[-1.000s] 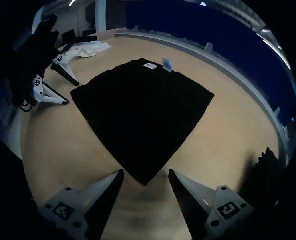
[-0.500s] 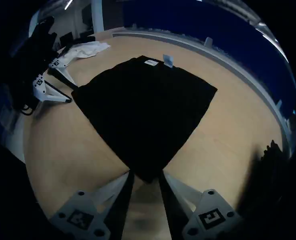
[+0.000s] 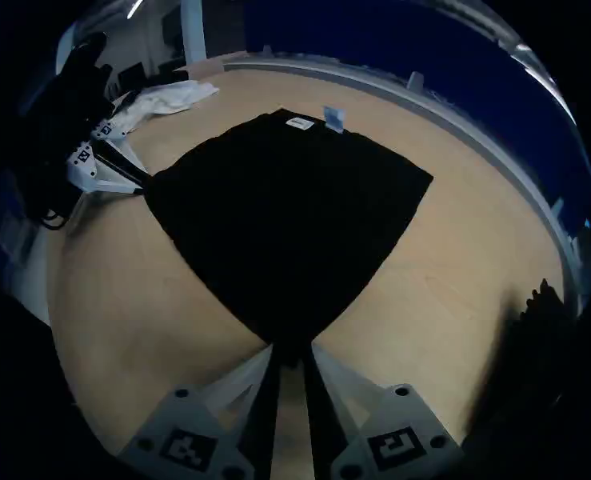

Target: Fold towel

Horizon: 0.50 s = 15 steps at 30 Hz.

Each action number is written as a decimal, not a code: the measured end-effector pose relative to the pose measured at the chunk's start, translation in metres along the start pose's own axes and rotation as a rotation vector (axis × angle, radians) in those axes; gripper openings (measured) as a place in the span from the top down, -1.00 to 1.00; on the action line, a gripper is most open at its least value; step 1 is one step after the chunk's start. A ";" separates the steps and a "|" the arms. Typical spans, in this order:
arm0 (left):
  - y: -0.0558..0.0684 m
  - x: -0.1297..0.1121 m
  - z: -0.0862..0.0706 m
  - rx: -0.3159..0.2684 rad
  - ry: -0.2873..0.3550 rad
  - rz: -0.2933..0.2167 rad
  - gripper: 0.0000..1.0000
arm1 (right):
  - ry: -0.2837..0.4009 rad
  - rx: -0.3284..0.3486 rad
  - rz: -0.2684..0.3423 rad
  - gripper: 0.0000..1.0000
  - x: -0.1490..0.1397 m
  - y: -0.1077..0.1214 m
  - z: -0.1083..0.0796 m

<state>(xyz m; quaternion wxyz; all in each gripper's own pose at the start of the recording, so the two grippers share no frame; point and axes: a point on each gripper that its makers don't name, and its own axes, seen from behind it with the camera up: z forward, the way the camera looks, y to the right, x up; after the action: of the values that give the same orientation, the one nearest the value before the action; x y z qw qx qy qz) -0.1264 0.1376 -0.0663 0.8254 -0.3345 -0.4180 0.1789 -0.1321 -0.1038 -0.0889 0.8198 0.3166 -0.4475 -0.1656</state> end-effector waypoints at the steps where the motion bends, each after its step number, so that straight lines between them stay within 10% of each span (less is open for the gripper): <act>1: 0.000 0.000 0.000 0.002 0.001 -0.003 0.76 | 0.000 0.000 0.002 0.65 0.000 0.000 0.000; 15: 0.002 0.000 -0.001 -0.004 0.000 -0.024 0.82 | 0.012 0.000 0.009 0.69 0.003 0.001 -0.001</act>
<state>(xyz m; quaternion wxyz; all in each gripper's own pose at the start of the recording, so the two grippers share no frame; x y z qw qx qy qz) -0.1256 0.1390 -0.0678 0.8269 -0.3311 -0.4222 0.1680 -0.1297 -0.1038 -0.0867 0.8232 0.3154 -0.4441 -0.1600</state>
